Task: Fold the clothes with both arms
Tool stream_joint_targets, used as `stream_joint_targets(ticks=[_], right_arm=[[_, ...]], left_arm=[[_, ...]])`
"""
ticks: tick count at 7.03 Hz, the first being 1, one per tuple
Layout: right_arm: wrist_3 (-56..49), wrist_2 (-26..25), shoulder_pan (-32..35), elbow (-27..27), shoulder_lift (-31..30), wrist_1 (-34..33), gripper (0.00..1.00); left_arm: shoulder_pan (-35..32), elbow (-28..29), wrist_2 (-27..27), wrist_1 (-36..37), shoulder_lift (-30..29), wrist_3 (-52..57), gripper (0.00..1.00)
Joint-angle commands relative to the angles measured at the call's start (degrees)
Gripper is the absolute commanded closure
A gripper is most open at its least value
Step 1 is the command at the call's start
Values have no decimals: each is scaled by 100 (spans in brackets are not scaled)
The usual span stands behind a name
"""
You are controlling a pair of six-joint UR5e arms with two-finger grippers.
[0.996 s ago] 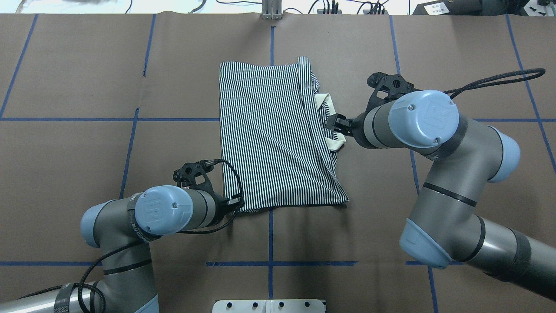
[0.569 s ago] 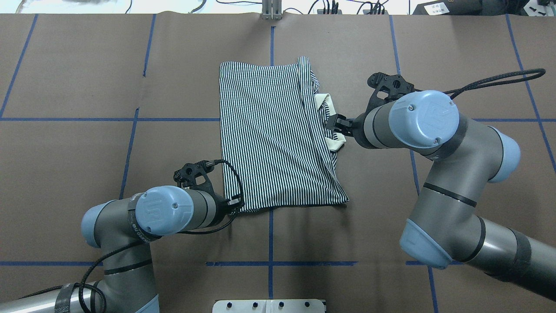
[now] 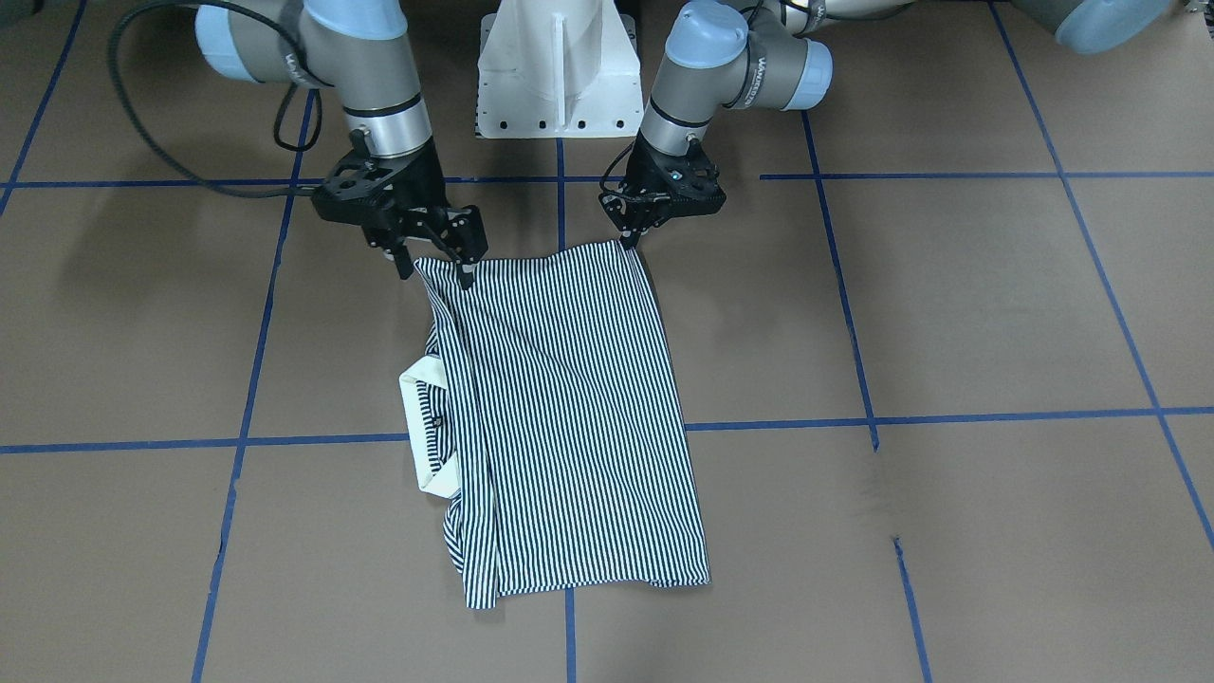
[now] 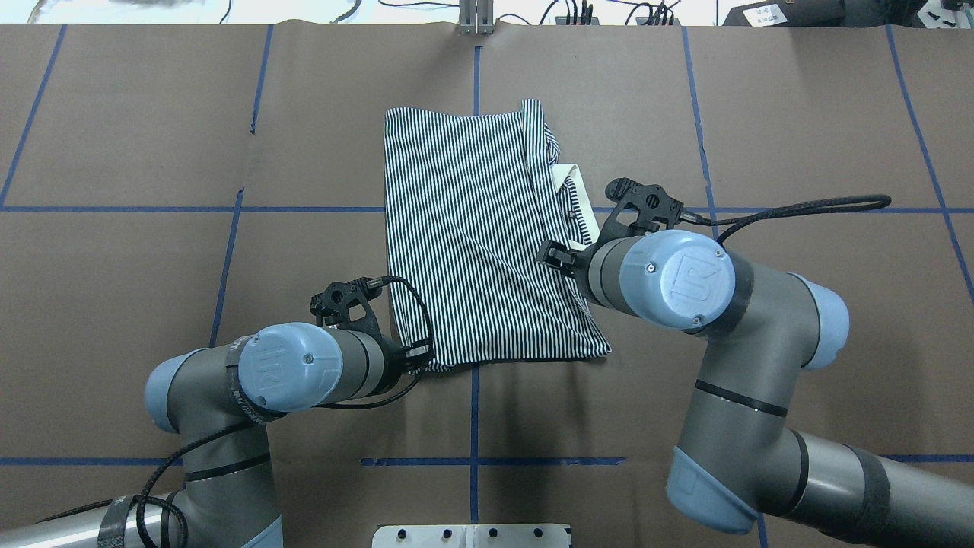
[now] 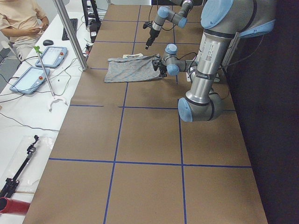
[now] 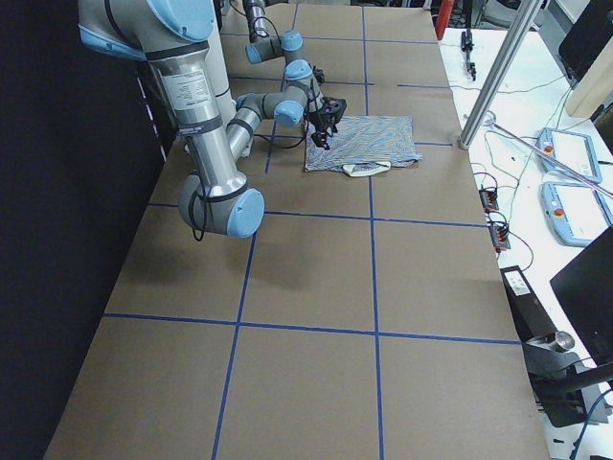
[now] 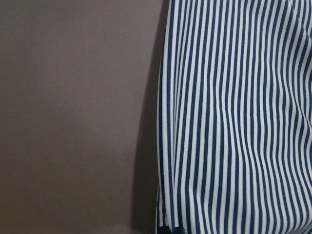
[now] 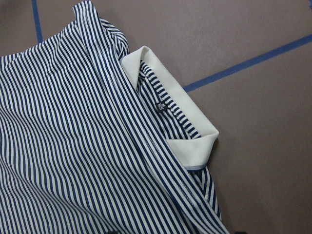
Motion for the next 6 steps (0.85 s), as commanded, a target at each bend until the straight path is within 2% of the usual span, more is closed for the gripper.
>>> stream_joint_targets(ticks=[1, 3, 4, 6], right_arm=[[556, -37, -199, -470, 116, -19, 23], [1074, -150, -322, -850, 292, -28, 30], [1328, -186, -392, -851, 362, -150, 38], [1586, -178, -463, -851, 442, -563, 39]], left_arm=[[6, -6, 7, 0, 6, 16, 100], [6, -6, 7, 0, 6, 16, 100], [-3, 3, 7, -9, 6, 16, 100], [-3, -6, 7, 0, 6, 7, 100]])
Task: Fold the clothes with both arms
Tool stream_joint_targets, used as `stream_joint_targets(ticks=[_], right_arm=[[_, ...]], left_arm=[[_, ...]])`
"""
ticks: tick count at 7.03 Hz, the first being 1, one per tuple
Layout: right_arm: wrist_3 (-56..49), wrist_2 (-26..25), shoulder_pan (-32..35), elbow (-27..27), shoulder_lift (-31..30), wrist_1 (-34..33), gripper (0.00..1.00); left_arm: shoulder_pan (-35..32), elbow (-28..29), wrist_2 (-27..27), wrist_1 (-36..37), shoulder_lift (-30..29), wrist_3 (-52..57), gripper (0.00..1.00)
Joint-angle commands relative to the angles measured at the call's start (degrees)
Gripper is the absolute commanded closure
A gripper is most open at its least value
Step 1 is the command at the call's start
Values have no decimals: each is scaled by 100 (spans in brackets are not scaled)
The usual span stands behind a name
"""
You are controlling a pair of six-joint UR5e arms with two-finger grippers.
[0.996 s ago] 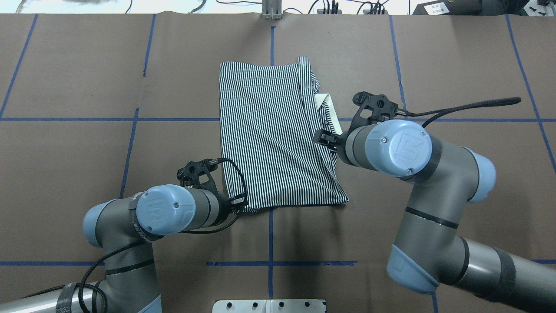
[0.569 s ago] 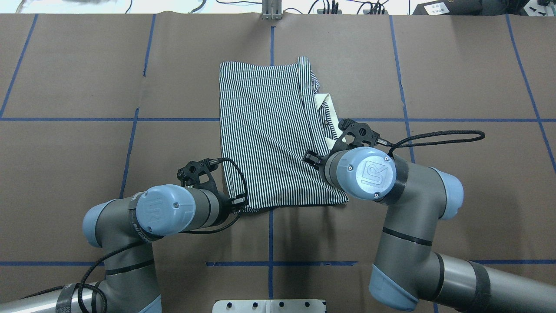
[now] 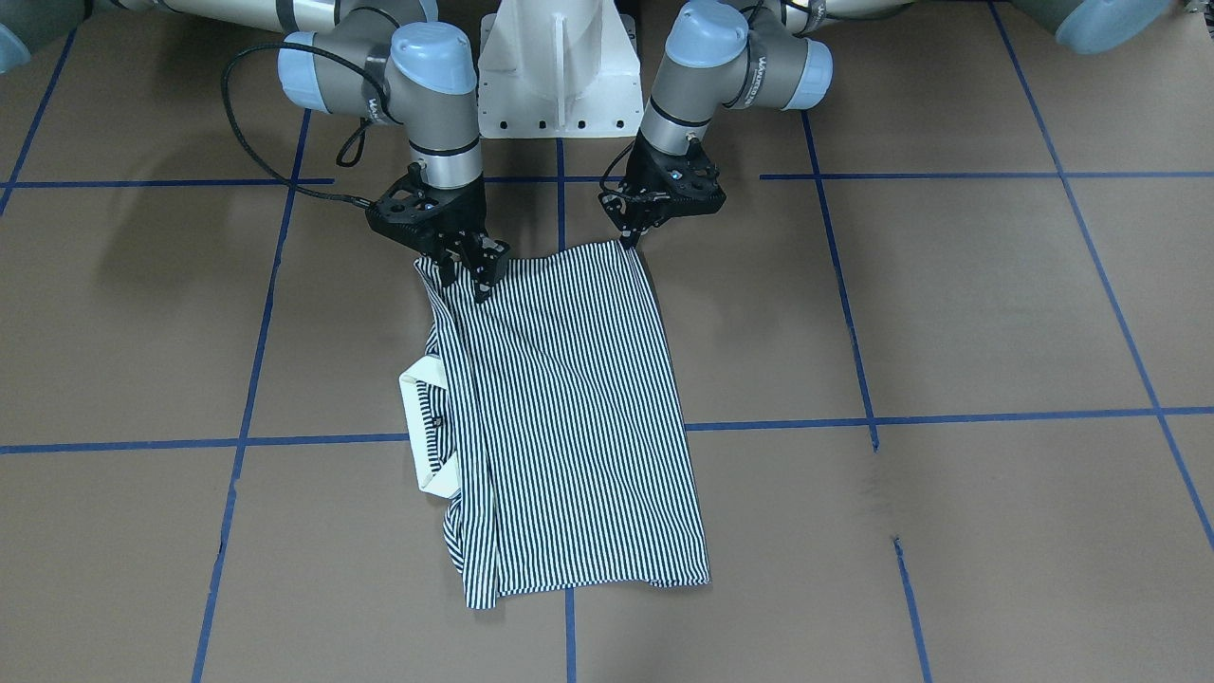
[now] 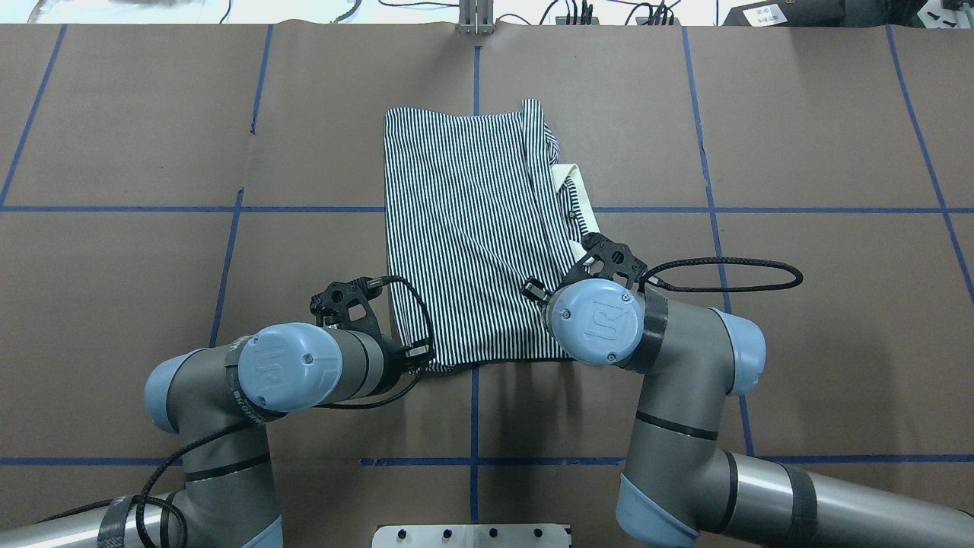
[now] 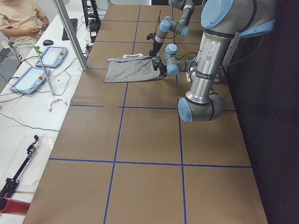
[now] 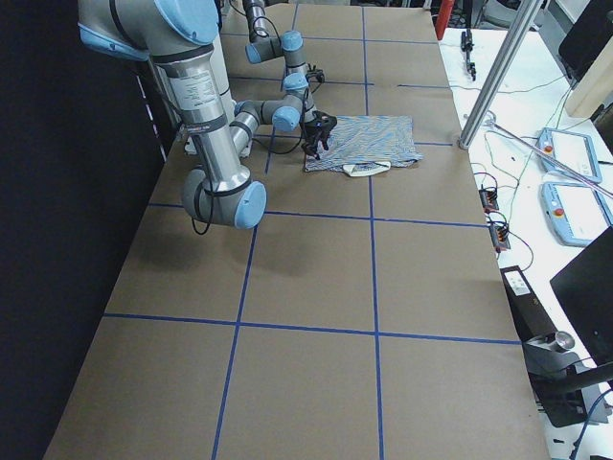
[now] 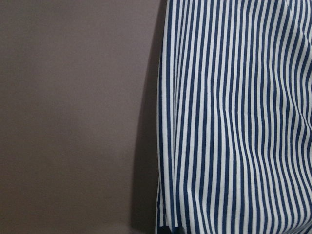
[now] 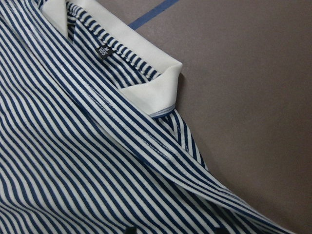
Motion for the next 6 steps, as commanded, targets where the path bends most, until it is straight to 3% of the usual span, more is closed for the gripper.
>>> stream_joint_targets(ticks=[1, 6], right_arm=[[113, -5, -58, -7, 40, -254, 38], [113, -14, -190, -43, 40, -457, 37]], left_arm=[[-1, -2, 0, 2, 3, -3, 100], [-1, -11, 0, 2, 12, 6, 100]])
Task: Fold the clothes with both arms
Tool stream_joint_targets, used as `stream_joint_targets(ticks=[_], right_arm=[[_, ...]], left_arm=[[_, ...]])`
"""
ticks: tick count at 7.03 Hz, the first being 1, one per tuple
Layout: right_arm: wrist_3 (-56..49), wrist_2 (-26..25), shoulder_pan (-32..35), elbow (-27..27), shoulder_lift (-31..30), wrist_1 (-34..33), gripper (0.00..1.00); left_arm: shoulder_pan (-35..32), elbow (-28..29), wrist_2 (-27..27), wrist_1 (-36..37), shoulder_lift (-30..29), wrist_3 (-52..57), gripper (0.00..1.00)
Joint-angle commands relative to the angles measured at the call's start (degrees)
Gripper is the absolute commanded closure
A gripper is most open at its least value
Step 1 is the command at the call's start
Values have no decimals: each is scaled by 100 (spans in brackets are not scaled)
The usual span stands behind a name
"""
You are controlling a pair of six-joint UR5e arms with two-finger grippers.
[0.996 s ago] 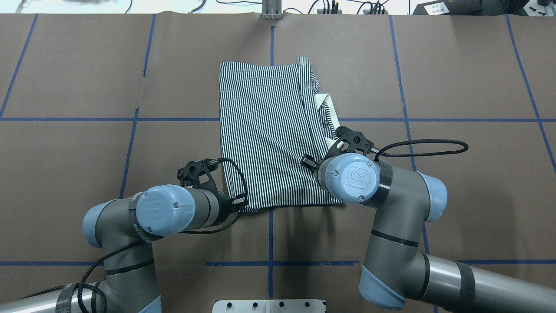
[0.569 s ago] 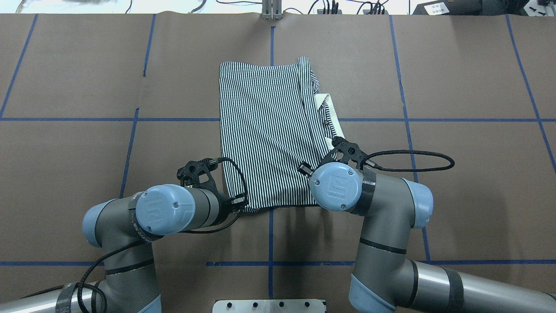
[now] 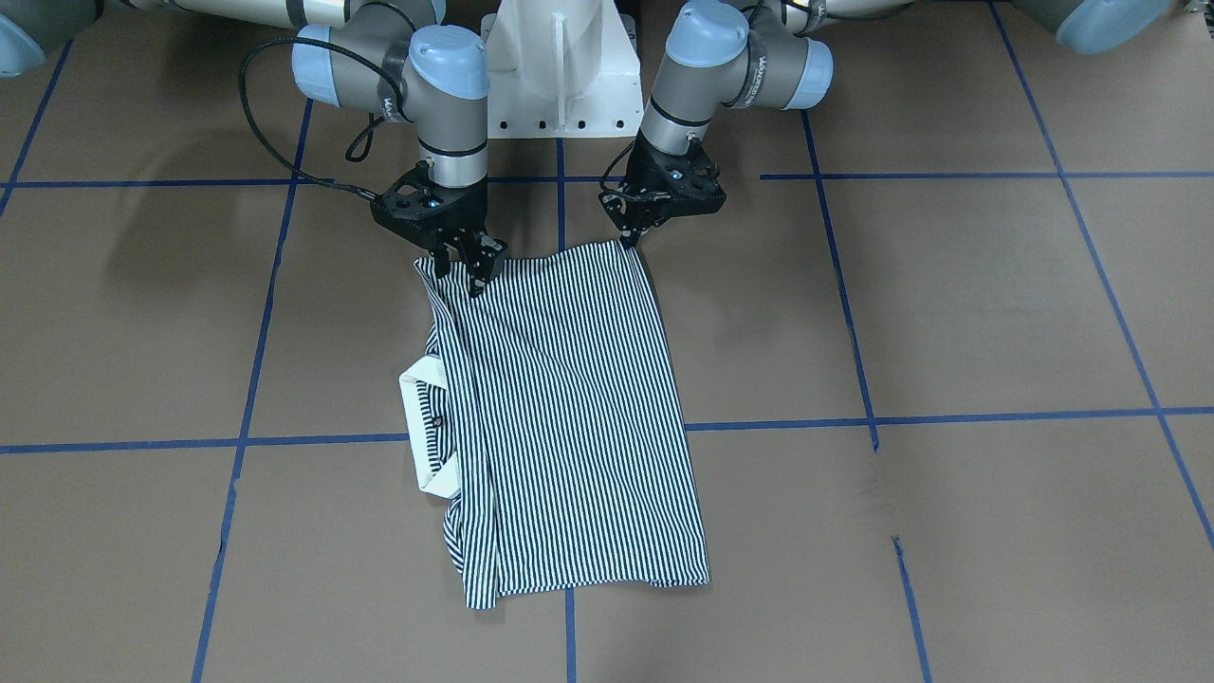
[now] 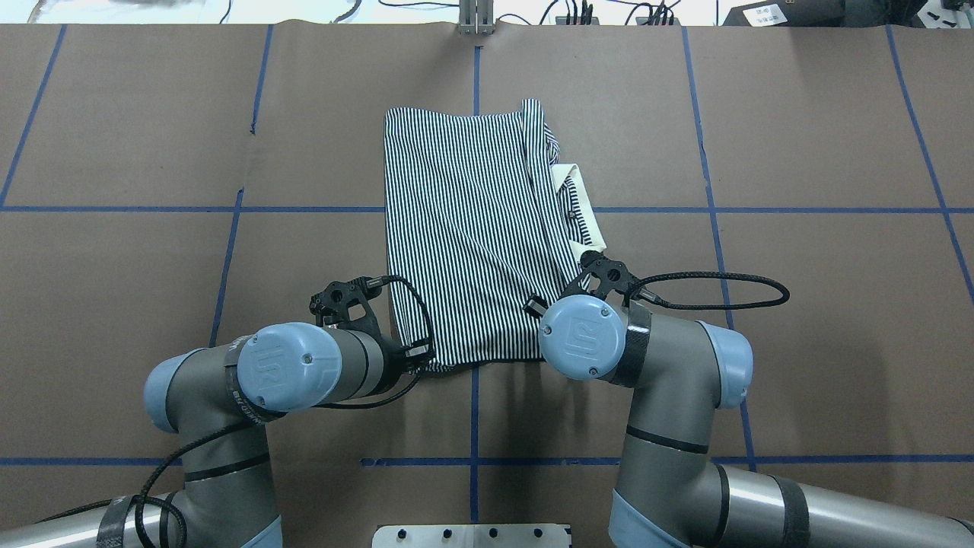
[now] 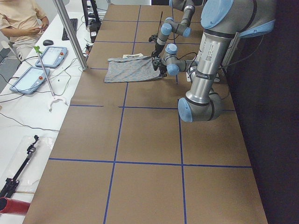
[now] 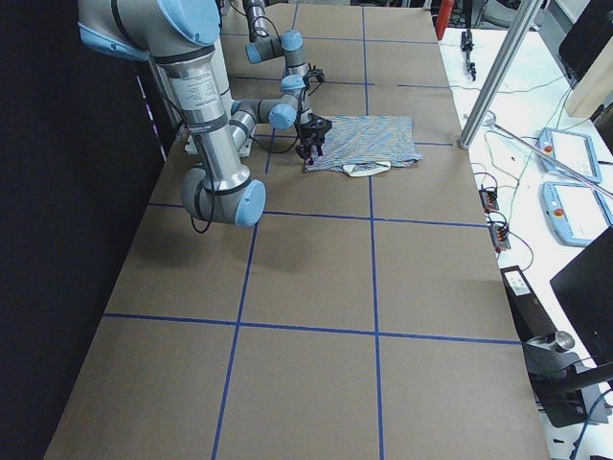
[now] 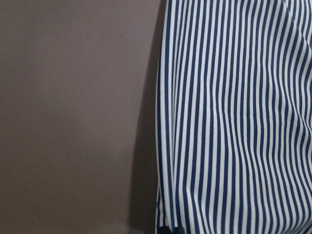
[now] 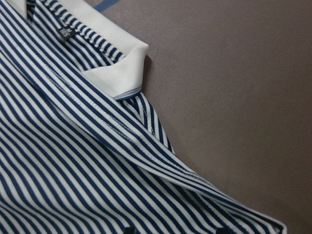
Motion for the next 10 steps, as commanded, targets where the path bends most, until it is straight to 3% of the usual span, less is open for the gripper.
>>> stream_joint_targets(ticks=[1, 2, 3, 4, 5, 8, 9, 10], right_arm=[[0, -42, -49, -23, 0, 4, 37], [0, -51, -58, -32, 0, 4, 40], [9, -51, -49, -32, 0, 4, 50], [26, -51, -49, -32, 9, 13, 83], [18, -103, -58, -32, 9, 22, 100], [-17, -156, -58, -14, 9, 13, 100], [-183, -174, -58, 21, 9, 13, 90], [-367, -200, -58, -5, 0, -4, 49]], left_arm=[[0, 0, 0, 0, 6, 3, 100], [0, 0, 0, -9, 6, 3, 100], [0, 0, 0, 0, -2, 3, 100], [0, 0, 0, -9, -3, 3, 100], [0, 0, 0, 0, -3, 3, 100], [0, -9, 0, -9, -3, 3, 100], [0, -9, 0, -9, -3, 3, 100], [0, -9, 0, -9, -3, 3, 100]])
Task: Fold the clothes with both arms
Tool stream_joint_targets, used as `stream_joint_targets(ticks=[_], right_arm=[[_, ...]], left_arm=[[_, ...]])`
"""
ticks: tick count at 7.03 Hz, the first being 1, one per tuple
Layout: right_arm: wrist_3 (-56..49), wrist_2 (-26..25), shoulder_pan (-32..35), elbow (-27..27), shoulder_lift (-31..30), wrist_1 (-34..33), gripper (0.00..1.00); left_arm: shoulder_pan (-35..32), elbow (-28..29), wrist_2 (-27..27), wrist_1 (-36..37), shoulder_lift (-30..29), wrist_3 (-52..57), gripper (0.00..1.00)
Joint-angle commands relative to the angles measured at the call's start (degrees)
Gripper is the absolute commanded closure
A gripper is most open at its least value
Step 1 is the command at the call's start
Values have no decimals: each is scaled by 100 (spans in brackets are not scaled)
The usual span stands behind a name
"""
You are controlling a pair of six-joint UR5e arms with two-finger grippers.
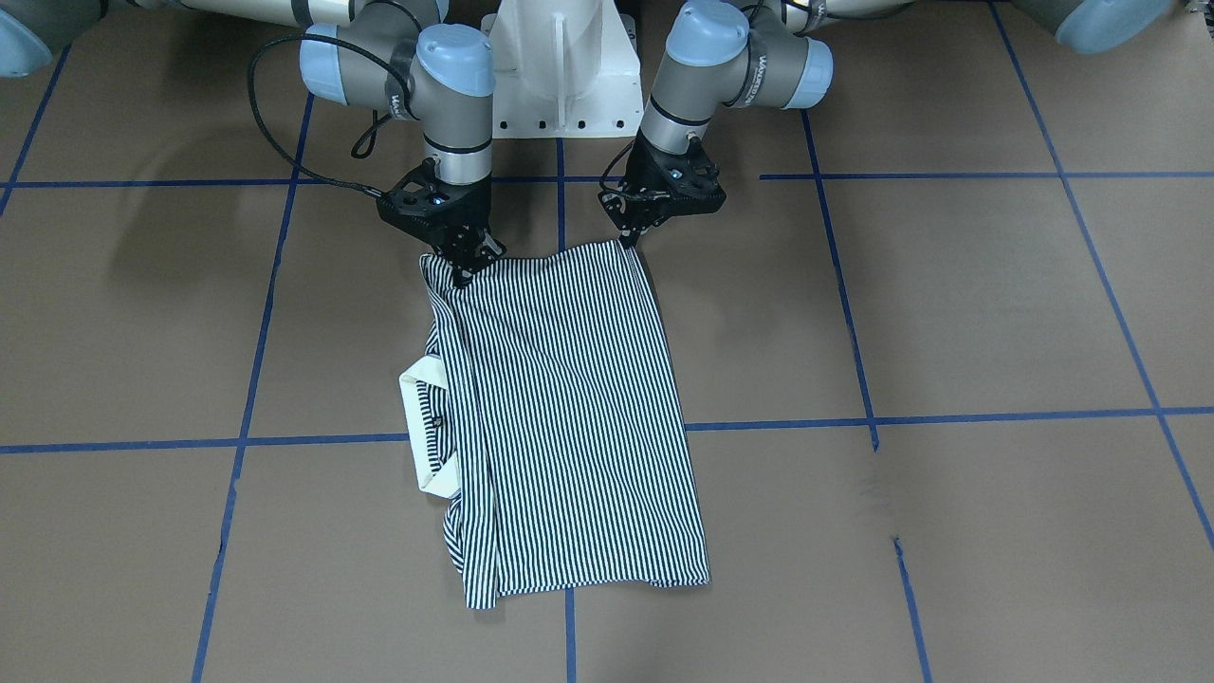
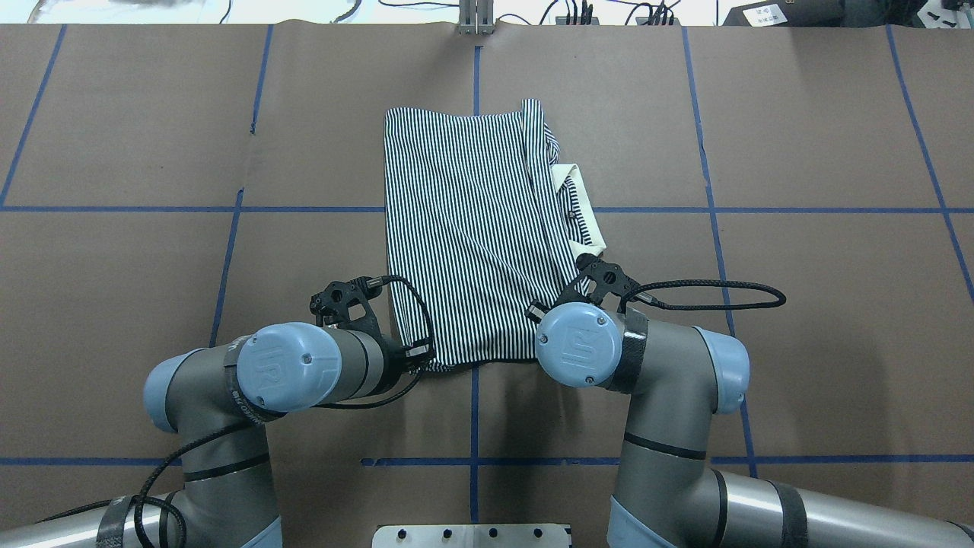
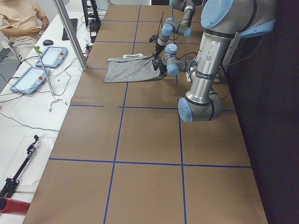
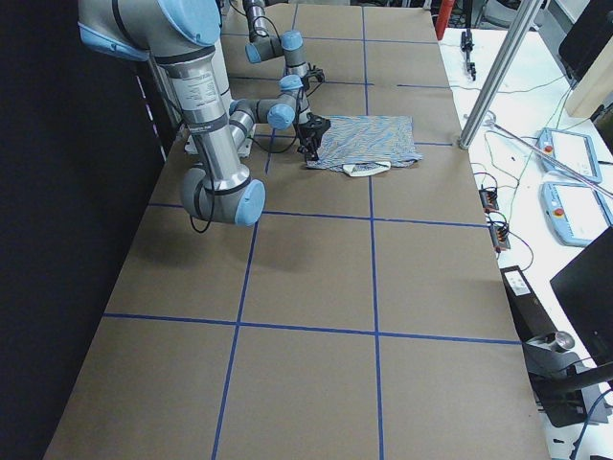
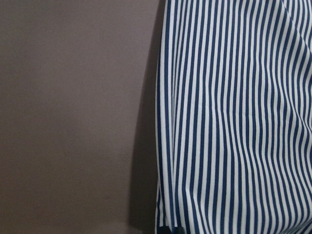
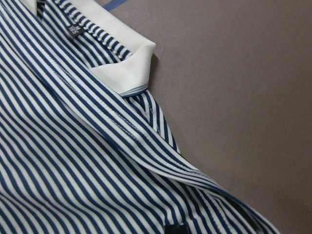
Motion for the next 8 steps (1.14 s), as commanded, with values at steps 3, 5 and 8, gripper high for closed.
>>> stream_joint_targets(ticks=[3, 5, 8], right_arm=[[-207, -27, 0, -32, -7, -14, 39], [-207, -27, 0, -50, -7, -14, 41], [-207, -27, 0, -94, -7, -14, 45]], left_arm=[[0, 0, 0, 8, 0, 0, 100], [0, 0, 0, -1, 0, 9, 100], [0, 0, 0, -1, 0, 9, 100]])
